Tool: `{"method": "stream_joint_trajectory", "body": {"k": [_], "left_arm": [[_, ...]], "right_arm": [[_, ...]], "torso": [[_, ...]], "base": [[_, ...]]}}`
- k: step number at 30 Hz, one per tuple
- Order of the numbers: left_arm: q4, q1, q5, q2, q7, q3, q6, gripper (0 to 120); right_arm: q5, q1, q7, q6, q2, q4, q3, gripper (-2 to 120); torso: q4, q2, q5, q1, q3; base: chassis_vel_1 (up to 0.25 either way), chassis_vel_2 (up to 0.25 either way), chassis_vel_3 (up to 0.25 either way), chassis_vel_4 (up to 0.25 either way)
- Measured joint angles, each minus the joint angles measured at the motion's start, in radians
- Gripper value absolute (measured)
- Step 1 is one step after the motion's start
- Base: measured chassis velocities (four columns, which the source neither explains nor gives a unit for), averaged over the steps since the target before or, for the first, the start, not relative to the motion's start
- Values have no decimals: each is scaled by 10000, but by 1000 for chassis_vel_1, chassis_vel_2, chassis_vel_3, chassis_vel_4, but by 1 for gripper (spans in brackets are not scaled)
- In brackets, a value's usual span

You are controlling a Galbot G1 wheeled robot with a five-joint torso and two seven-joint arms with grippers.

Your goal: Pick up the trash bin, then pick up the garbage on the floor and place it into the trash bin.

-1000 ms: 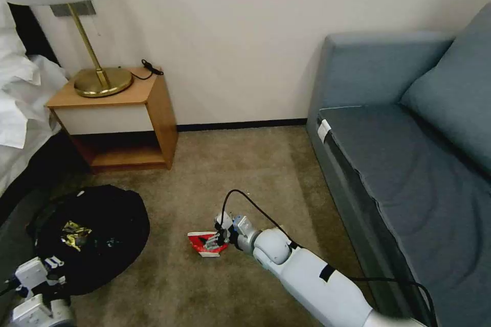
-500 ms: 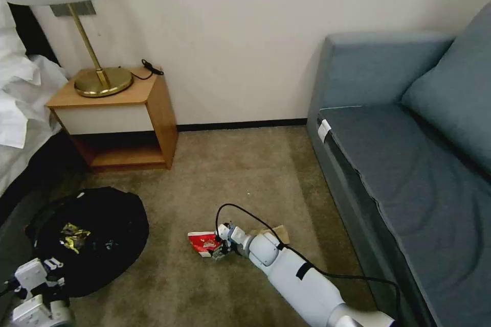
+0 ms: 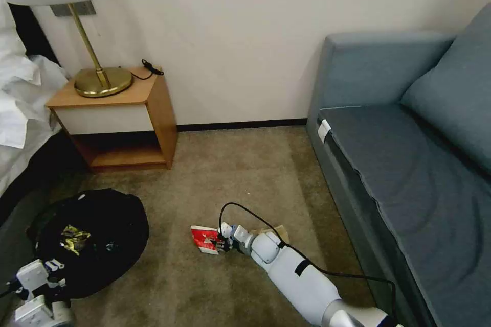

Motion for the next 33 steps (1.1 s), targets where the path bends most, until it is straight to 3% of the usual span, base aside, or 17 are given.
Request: {"method": "stream_joint_trajectory", "body": {"k": [1, 3, 10, 12, 17, 21, 26, 33], "left_arm": [[0, 2, 3, 18, 2, -8, 0, 3], [0, 3, 4, 20, 2, -9, 1, 3], [30, 53, 146, 19, 7, 14, -14, 3], [53, 45, 162, 22, 9, 26, -15, 3], [88, -1, 202, 52, 16, 55, -20, 3], [101, -69, 297, 14, 23, 153, -20, 3], [110, -113, 413, -98, 24, 307, 6, 3], [84, -169, 538, -190, 22, 447, 94, 3]], "right_arm": [[12, -29, 1, 28, -24, 38, 30, 35], [17, -36, 3, 40, -29, 47, 40, 35], [415, -197, 319, 235, -163, 560, 326, 3], [527, -212, 458, 309, -210, 665, 323, 0], [1403, -221, 1073, 796, -413, 1312, 91, 0], [2853, -93, 1957, 1435, -483, 2387, -539, 0], [4631, -28, 2742, 1298, -435, 4104, -1442, 0], [5867, -153, 3252, 944, -330, 5746, -2726, 0]], "torso": [[0, 0, 0, 0, 0], [0, 0, 0, 0, 1], [0, 0, 1, 0, 0], [0, 0, 0, 0, 0], [0, 0, 0, 0, 0], [0, 0, 0, 1, 0], [1, 0, 0, 0, 0], [1, 0, -1, 0, 0]], "base": [[0, 0, 0, 0], [0, 0, 0, 0], [0, 0, 0, 0], [0, 0, 0, 0], [0, 0, 0, 0], [0, 0, 0, 0], [0, 0, 0, 0], [0, 0, 0, 0]]}}
